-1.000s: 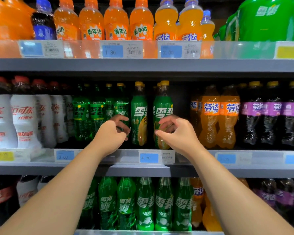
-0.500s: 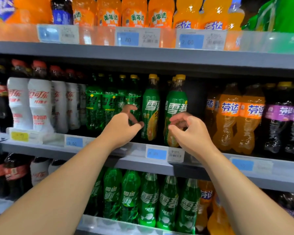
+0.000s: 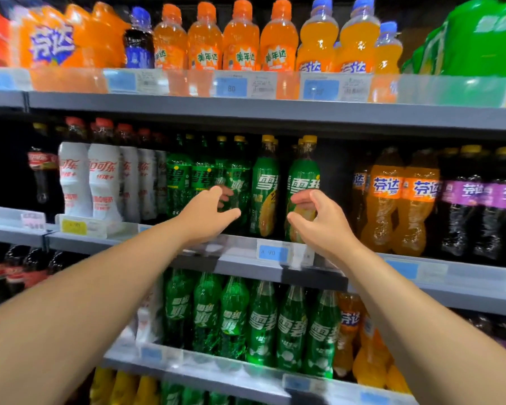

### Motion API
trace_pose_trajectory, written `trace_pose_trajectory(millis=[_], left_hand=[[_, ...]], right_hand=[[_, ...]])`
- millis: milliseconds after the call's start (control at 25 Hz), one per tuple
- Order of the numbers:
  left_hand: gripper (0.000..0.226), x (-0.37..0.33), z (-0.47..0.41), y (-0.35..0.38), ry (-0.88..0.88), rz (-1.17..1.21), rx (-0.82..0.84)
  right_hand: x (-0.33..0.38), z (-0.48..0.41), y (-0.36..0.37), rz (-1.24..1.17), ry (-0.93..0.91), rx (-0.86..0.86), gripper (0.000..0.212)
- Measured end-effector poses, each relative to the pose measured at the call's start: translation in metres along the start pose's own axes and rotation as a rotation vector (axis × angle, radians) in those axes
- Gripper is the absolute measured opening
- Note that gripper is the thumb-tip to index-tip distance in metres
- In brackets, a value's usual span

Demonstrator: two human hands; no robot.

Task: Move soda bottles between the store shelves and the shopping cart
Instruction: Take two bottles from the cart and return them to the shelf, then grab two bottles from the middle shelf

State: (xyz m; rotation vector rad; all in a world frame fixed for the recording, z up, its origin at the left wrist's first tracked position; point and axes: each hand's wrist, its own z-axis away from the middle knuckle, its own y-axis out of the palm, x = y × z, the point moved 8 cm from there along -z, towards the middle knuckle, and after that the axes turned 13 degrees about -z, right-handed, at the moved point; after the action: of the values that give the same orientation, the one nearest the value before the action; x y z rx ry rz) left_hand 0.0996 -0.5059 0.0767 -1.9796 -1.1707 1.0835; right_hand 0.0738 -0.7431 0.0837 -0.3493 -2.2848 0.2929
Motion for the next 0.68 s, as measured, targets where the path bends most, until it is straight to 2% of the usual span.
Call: trace_pose_trajectory(millis=[120, 320, 480, 680], left_hand=[[0.050, 0.005, 0.052, -0.039, 0.081, -0.015, -0.056], [0.050, 0.056, 0.179, -0.107, 0.104, -0.024, -0.080], [0.042, 0.140, 0.300, -0.169, 0.032, 0.035, -0.096], [0.041, 0.260, 0.435, -0.238, -0.112, -0.023, -0.135]], right_hand=[[0.044, 0.028, 0.018, -0.052, -0.087, 0.060, 0.030], [0.122, 0.111, 0.089, -0.096, -0.118, 0.163, 0.033], [0.185, 0.203, 0.174, -0.250, -0.044, 0.202, 0.030], [0.246, 0.294, 0.314, -0.372, 0.036, 0.303, 0.029]])
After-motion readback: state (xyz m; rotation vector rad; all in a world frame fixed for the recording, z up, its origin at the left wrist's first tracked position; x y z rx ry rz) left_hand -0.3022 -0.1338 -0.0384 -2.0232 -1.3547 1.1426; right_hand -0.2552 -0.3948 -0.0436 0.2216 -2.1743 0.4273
